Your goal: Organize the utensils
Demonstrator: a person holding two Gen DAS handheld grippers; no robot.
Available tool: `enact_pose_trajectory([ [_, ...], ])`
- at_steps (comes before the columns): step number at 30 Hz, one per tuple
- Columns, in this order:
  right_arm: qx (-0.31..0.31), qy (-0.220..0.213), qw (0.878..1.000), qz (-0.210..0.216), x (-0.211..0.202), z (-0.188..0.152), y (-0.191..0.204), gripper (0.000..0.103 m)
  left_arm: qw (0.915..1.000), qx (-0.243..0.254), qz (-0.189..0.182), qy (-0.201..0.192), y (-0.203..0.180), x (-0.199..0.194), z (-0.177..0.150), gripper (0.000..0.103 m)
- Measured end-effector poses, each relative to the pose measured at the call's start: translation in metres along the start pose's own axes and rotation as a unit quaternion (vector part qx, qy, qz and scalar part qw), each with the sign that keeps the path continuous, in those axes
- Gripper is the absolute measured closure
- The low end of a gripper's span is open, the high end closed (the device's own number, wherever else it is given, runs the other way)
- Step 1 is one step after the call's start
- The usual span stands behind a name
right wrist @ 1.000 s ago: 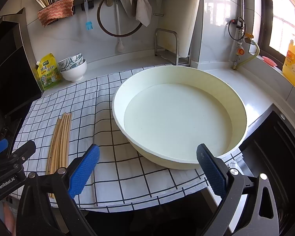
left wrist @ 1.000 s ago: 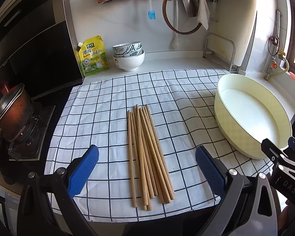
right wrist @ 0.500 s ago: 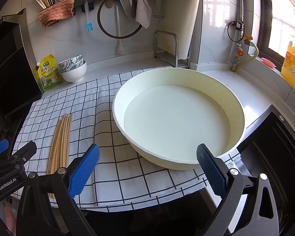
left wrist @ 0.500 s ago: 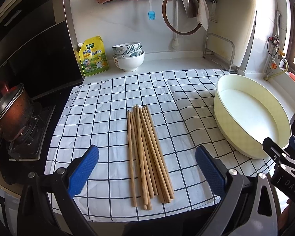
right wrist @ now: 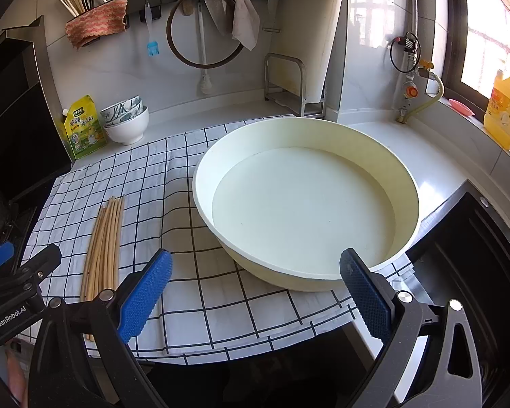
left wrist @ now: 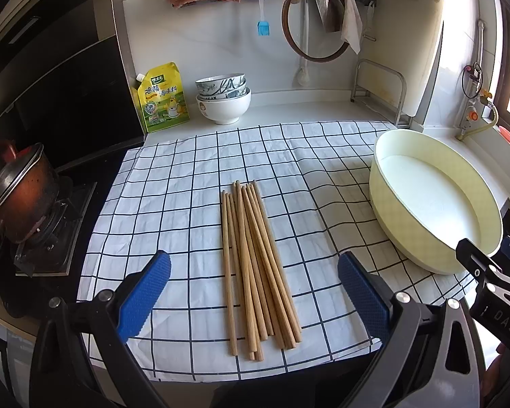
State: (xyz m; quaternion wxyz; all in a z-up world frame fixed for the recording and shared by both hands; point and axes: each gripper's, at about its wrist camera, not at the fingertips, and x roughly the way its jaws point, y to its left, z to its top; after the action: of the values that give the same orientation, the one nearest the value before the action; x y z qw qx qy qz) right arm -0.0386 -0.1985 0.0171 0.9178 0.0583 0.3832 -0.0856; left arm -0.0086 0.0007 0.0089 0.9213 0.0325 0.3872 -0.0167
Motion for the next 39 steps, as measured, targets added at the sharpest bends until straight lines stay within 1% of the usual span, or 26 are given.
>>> enact_pose_trajectory([
  [39, 0.002, 0.002, 1.000, 0.000, 0.0007, -0.0021, -0.0019, 0.009, 1.0000, -0.001, 0.001, 0.006, -0.0013, 0.0021, -0.0024, 0.006],
])
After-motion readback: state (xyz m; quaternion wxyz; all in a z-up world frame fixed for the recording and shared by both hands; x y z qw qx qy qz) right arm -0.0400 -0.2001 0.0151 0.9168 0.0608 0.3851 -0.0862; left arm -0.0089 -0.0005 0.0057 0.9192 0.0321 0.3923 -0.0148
